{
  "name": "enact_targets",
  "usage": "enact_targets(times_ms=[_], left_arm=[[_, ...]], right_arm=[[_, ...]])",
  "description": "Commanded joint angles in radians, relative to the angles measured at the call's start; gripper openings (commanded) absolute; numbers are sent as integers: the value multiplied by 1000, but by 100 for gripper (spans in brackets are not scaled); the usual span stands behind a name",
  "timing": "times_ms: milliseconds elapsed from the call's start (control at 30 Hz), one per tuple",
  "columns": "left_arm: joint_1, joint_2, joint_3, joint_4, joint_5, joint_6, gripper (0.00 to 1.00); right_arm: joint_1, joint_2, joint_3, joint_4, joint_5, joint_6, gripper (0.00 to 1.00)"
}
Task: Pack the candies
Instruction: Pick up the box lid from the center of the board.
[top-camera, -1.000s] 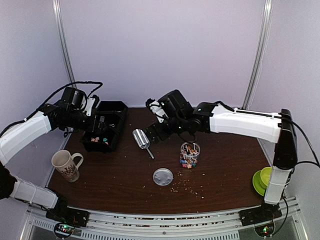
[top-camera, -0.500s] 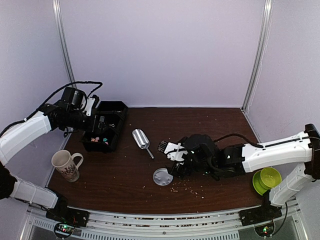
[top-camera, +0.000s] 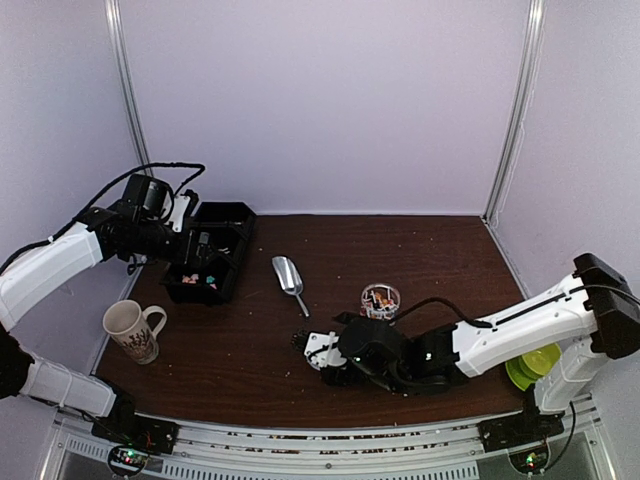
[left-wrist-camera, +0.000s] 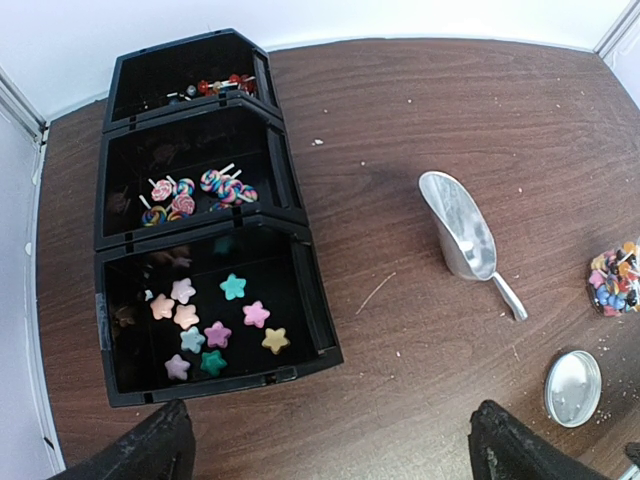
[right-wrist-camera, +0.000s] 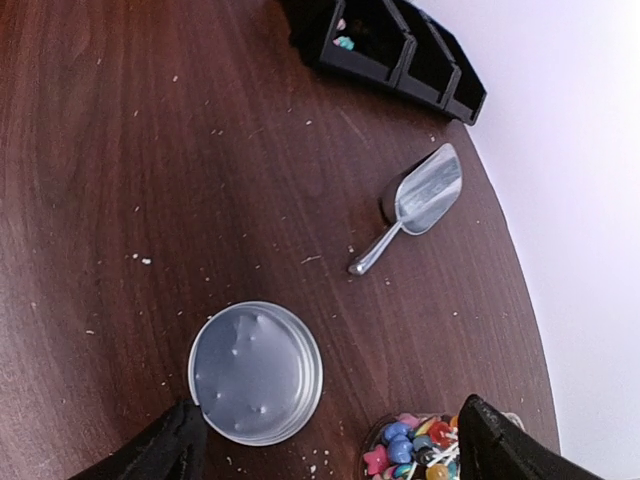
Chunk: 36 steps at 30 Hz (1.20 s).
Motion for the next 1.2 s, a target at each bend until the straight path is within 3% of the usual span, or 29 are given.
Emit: enact_targets(times_ms=[0, 500, 1167], left_arm=[[6, 5, 5, 25, -8, -5, 98], [6, 10, 6, 21, -18, -5, 98], [6, 11, 7, 18, -18, -5, 98]], right_arm=[[31, 106, 84, -39, 80, 33, 84], [44, 250, 162, -113, 33, 78, 66], [36, 374, 189, -129, 97, 142, 56]])
